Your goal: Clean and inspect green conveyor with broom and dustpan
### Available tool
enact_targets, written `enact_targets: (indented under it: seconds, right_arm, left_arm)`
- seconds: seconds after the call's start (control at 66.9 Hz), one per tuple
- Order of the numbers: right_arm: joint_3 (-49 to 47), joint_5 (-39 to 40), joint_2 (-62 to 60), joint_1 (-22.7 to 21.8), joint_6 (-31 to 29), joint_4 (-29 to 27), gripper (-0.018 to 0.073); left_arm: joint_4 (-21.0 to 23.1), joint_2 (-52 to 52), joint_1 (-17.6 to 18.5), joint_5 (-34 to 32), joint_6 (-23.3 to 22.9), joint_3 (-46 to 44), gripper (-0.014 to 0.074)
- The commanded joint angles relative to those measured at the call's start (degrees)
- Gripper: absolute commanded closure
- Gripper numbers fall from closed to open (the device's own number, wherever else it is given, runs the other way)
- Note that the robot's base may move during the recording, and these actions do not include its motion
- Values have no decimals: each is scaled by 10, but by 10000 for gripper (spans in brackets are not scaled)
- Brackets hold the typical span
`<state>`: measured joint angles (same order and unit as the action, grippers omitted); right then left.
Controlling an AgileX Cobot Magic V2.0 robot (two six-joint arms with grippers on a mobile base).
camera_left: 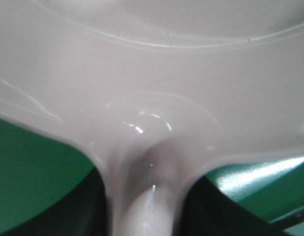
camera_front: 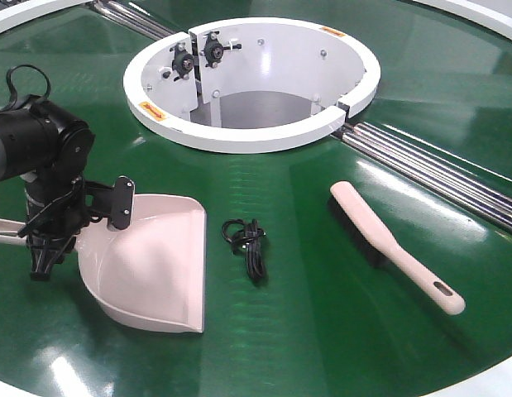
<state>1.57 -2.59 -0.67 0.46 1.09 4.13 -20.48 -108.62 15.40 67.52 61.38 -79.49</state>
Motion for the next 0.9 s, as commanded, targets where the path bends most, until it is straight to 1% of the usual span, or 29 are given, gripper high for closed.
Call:
enact_targets:
  seconds: [0.0,0.06,0.882]
  right_arm:
    - [2,40,-6,-3,-3,2,568]
    - [2,40,-6,-3,-3,2,568]
    - [2,40,-6,-3,-3,2,568]
  left_arm:
    - [-8,28,3,-16,-16,-17,603]
    - [-3,28,3,-12,-16,-17,603]
    - [-6,28,3,-12,-16,-17,603]
